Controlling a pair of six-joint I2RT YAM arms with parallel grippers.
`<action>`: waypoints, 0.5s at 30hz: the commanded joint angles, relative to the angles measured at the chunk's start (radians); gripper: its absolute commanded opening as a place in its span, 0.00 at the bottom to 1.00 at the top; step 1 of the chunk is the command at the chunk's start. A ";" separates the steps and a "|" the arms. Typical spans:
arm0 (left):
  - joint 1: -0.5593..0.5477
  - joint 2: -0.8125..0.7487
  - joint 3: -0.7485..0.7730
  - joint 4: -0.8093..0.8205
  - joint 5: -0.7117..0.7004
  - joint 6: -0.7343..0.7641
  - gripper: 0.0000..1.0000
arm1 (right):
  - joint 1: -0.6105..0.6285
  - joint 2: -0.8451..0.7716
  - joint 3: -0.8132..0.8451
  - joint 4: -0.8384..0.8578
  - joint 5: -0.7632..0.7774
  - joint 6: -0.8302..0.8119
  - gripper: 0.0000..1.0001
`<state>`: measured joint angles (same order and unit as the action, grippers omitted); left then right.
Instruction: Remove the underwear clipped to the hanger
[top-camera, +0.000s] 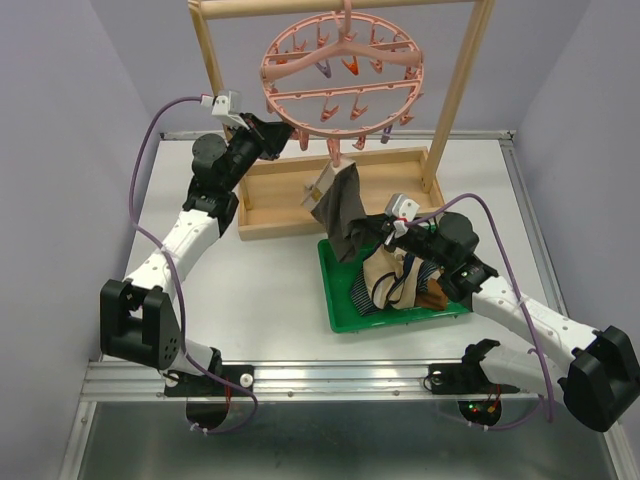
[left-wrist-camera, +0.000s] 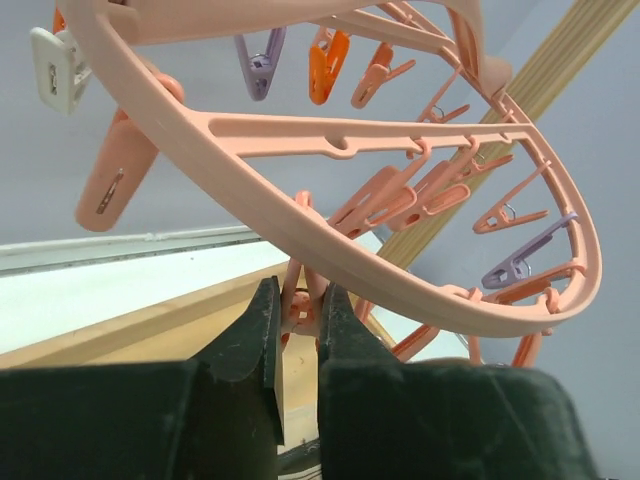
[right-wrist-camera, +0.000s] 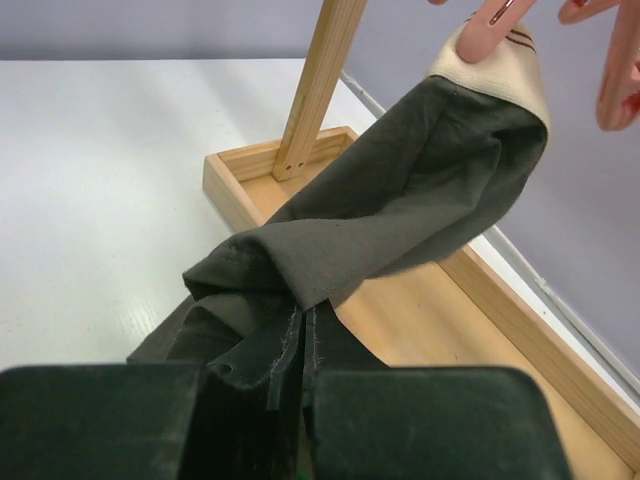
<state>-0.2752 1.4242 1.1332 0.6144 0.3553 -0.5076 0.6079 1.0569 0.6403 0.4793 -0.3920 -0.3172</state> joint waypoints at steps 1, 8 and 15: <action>-0.004 -0.034 0.020 0.070 0.013 0.006 0.04 | -0.008 -0.002 -0.018 0.038 -0.005 0.006 0.00; -0.002 -0.119 -0.033 0.035 -0.012 0.024 0.66 | -0.008 -0.001 -0.019 0.039 -0.004 0.006 0.01; -0.004 -0.263 -0.107 -0.059 -0.082 0.101 0.76 | -0.010 -0.003 -0.022 0.041 -0.007 0.001 0.01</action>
<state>-0.2745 1.2514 1.0492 0.5556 0.3111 -0.4656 0.6079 1.0573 0.6395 0.4789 -0.3920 -0.3176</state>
